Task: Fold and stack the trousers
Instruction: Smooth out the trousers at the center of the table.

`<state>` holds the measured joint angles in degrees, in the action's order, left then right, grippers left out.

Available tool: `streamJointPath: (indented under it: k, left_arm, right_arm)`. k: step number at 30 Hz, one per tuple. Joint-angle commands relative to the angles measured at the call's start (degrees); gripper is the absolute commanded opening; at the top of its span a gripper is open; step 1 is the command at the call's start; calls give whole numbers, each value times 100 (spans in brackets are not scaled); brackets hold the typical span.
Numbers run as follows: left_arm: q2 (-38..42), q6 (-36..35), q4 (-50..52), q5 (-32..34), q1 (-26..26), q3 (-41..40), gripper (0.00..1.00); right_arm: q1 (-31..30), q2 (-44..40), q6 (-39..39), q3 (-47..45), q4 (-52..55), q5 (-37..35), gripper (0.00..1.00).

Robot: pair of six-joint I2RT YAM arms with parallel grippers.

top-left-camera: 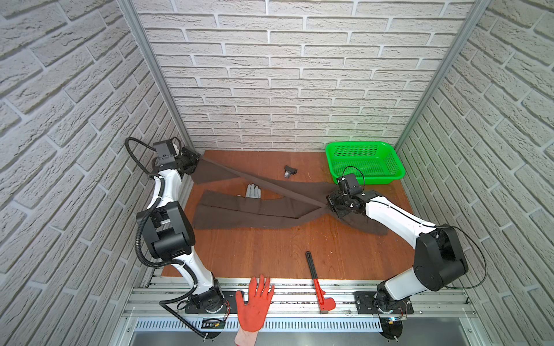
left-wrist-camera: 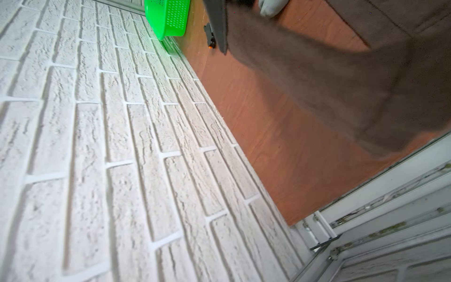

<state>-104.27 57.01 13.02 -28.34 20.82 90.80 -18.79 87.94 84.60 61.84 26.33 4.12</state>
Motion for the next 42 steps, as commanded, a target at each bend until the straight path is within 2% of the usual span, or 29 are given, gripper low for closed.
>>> streamJointPath:
  k: [1,9,14,18,24,27,42]
  left_arm:
    - [160,-216,75,143,107,-86,0]
    - [452,24,-676,12,290,-1552,0]
    - [677,61,-848,17,419,-2031,0]
    - [857,64,-916,28,567,-2336,0]
    - [1033,51,-925,11,703,-2557,0]
    - [1105,47,-908,8,748,-2607,0]
    - [1249,36,-915,-84,924,-2743,0]
  right_arm:
    - [59,3,-119,155,117,-170,5]
    - [77,12,-276,-130,381,-322,5]
    - [76,64,-461,-406,575,-421,6]
    - [75,135,-522,-640,542,-346,11]
    - [68,10,-623,-650,603,-289,31]
    - [68,-106,-647,-610,711,-309,36]
    - [491,-351,-501,-912,513,-298,41]
